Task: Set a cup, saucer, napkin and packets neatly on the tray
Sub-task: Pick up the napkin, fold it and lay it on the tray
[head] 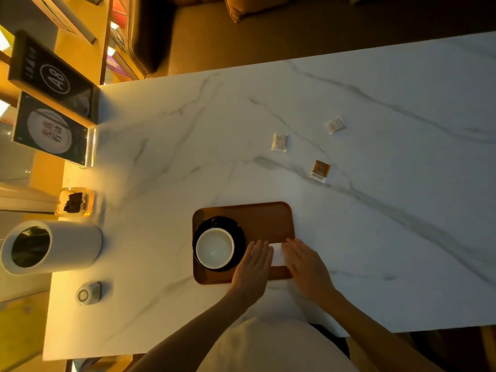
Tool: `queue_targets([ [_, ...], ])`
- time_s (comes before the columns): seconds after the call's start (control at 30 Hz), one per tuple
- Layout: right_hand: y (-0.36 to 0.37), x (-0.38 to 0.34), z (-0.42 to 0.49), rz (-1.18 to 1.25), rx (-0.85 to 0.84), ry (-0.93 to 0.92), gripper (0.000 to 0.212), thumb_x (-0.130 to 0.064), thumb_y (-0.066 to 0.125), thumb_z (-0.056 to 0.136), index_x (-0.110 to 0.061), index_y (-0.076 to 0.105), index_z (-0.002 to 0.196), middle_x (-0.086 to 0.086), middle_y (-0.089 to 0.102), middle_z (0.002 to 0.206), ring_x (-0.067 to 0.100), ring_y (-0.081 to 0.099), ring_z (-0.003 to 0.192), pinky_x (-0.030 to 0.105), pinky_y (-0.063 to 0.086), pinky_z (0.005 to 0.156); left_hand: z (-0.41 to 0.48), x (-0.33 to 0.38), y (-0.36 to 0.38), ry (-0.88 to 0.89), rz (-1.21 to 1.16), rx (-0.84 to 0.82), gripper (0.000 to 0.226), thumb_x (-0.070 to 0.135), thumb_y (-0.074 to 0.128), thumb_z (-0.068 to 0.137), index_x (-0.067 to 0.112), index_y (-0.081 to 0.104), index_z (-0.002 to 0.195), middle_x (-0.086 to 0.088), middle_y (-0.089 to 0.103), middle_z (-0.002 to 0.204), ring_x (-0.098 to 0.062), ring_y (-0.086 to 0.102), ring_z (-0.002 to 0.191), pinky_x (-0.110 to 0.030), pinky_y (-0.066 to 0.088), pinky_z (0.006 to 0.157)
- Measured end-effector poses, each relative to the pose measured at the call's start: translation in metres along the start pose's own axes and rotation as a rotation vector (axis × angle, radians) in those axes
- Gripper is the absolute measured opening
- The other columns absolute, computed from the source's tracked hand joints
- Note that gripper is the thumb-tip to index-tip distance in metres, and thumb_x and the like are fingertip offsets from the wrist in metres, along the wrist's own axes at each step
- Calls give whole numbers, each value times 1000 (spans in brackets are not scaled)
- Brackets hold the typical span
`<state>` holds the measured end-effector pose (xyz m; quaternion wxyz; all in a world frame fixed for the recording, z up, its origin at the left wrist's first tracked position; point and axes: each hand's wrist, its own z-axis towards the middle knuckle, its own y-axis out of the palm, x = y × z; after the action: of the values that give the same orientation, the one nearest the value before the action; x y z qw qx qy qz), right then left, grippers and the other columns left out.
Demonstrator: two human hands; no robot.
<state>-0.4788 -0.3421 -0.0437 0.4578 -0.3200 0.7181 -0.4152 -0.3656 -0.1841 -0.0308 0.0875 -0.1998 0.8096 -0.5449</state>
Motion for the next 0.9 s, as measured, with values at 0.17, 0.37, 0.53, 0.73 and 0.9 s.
queue_targets([
  [0.17, 8, -1, -11, -66, -89, 4, 74, -30, 73, 79, -13, 39, 144, 9, 41, 150, 31, 39, 138, 47, 38, 108, -5, 2, 0, -59, 9, -102, 81, 10, 51, 92, 4, -1, 153, -21, 0, 162, -36, -4, 151, -50, -19, 114],
  [0.37, 3, 3, -12, -51, -32, -61, 58, -20, 77, 76, -12, 58, 130, 8, 60, 132, 32, 54, 125, 47, 48, 98, -4, -2, -4, -27, -50, -115, 77, 3, 59, 87, 5, 16, 152, -19, 23, 158, -36, 17, 149, -50, -12, 118],
  [0.53, -2, 3, -10, -25, -20, -64, 57, -19, 80, 74, -11, 60, 127, 8, 63, 129, 30, 57, 122, 45, 53, 93, -4, -3, -2, -57, -113, -108, 78, -1, 54, 90, 8, 9, 154, -15, 13, 163, -31, 8, 152, -45, -15, 116],
  [0.73, -4, -2, -9, -25, -70, -4, 60, -23, 78, 76, -13, 57, 131, 5, 61, 132, 27, 55, 126, 42, 53, 93, 2, -8, -1, -89, -146, -134, 79, 1, 51, 94, 9, 2, 155, -12, 5, 164, -27, 1, 152, -42, -14, 116],
  [0.9, -3, -4, -8, -39, -87, 26, 57, -26, 75, 80, -13, 56, 132, 5, 59, 134, 27, 52, 128, 43, 49, 98, 5, -10, -1, -102, -144, -143, 84, 2, 54, 92, 11, 0, 155, -10, 3, 165, -26, -1, 152, -40, -14, 116],
])
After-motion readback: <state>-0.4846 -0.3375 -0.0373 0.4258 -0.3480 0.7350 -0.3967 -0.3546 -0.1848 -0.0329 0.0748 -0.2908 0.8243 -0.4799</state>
